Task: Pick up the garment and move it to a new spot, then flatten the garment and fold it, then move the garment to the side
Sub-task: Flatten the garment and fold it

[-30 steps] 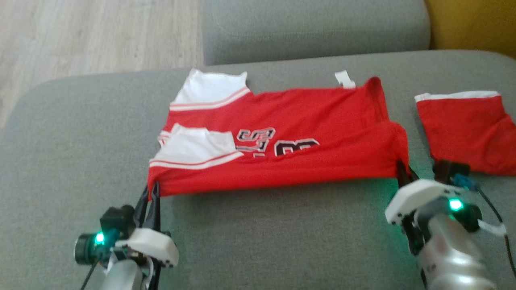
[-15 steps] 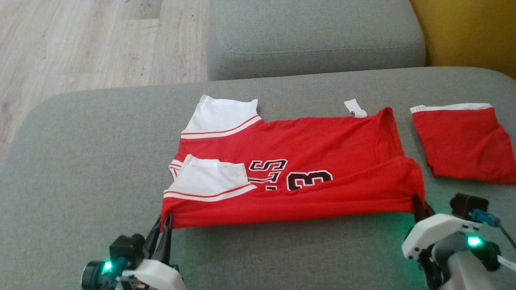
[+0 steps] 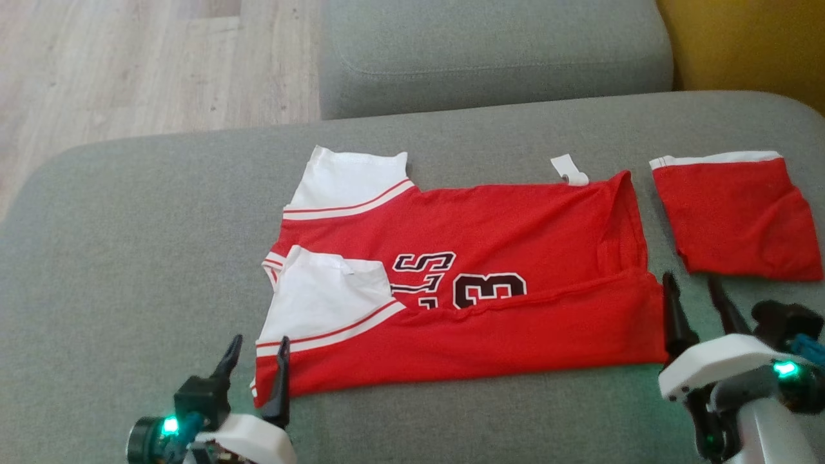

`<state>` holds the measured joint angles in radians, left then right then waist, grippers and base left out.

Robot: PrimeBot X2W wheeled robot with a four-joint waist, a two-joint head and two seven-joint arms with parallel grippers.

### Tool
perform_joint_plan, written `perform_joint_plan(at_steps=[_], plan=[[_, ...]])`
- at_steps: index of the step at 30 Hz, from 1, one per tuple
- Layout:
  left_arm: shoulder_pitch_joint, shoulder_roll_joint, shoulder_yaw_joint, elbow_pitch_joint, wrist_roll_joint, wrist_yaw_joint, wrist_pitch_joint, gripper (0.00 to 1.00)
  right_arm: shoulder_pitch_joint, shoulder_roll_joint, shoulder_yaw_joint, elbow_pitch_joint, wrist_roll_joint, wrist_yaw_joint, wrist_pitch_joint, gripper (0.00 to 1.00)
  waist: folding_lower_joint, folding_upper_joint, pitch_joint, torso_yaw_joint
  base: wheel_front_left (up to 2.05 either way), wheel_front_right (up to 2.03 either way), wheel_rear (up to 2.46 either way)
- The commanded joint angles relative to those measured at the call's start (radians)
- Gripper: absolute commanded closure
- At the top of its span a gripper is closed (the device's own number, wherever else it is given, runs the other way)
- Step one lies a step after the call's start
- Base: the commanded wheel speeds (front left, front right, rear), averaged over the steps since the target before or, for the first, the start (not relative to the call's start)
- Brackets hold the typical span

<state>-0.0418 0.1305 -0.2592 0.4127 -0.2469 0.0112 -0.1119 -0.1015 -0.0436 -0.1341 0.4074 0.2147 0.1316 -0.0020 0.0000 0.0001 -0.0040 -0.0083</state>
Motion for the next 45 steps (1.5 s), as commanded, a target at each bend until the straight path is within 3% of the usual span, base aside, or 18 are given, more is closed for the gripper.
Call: perform_joint_plan(at_steps=[1, 7, 11, 16, 19, 22, 28, 36, 45], plan=[[-0.052, 0.017, 0.036, -0.031, 0.001, 0.012, -0.017, 0.00, -0.026, -0.007, 0.029, -0.048, 0.001, -0.001, -0.020, 0.00, 0.0000, -0.0001, 0.007, -0.006, 0.00, 0.00, 0.00], [-0.113, 0.020, 0.069, -0.070, -0.004, 0.041, -0.081, 0.00, -0.033, -0.007, 0.071, -0.131, 0.023, -0.001, -0.097, 0.00, 0.0000, -0.0001, 0.056, -0.029, 0.00, 0.00, 0.00], [-0.209, 0.042, 0.084, -0.102, 0.001, 0.034, -0.101, 0.00, -0.051, -0.007, 0.103, -0.163, 0.037, -0.001, -0.116, 0.00, 0.0000, -0.0001, 0.112, -0.057, 0.00, 0.00, 0.00], [-0.452, 0.120, 0.077, -0.059, -0.009, -0.063, -0.016, 0.00, -0.101, -0.007, 0.143, -0.201, 0.054, -0.001, -0.152, 0.00, 0.0000, -0.0001, 0.224, -0.117, 0.00, 0.00, 0.00], [-0.590, 0.181, 0.052, 0.034, -0.018, -0.112, 0.090, 0.00, -0.129, -0.007, 0.158, -0.212, 0.060, -0.001, -0.172, 0.00, 0.0000, -0.0001, 0.281, -0.152, 0.00, 0.00, 0.00], [-0.700, 0.232, 0.014, 0.149, -0.054, -0.135, 0.232, 0.00, -0.153, -0.007, 0.168, -0.214, 0.073, -0.001, -0.188, 0.00, 0.0000, -0.0001, 0.329, -0.186, 0.00, 0.00, 0.00], [-0.823, 0.310, -0.055, 0.293, -0.143, -0.141, 0.332, 0.00, -0.177, -0.007, 0.205, -0.176, 0.105, -0.001, -0.220, 0.00, 0.0000, -0.0001, 0.384, -0.242, 0.00, 0.00, 0.00], [-0.904, 0.343, -0.106, 0.391, -0.256, -0.142, 0.362, 0.00, -0.199, -0.007, 0.226, -0.149, 0.127, -0.001, -0.245, 0.00, 0.0000, -0.0001, 0.420, -0.269, 0.00, 0.00, 0.00], [-0.982, 0.384, -0.163, 0.489, -0.283, -0.142, 0.354, 0.00, -0.207, -0.007, 0.232, -0.139, 0.145, -0.001, -0.256, 0.00, 0.0000, -0.0001, 0.453, -0.304, 0.00, 0.00, 0.00]])
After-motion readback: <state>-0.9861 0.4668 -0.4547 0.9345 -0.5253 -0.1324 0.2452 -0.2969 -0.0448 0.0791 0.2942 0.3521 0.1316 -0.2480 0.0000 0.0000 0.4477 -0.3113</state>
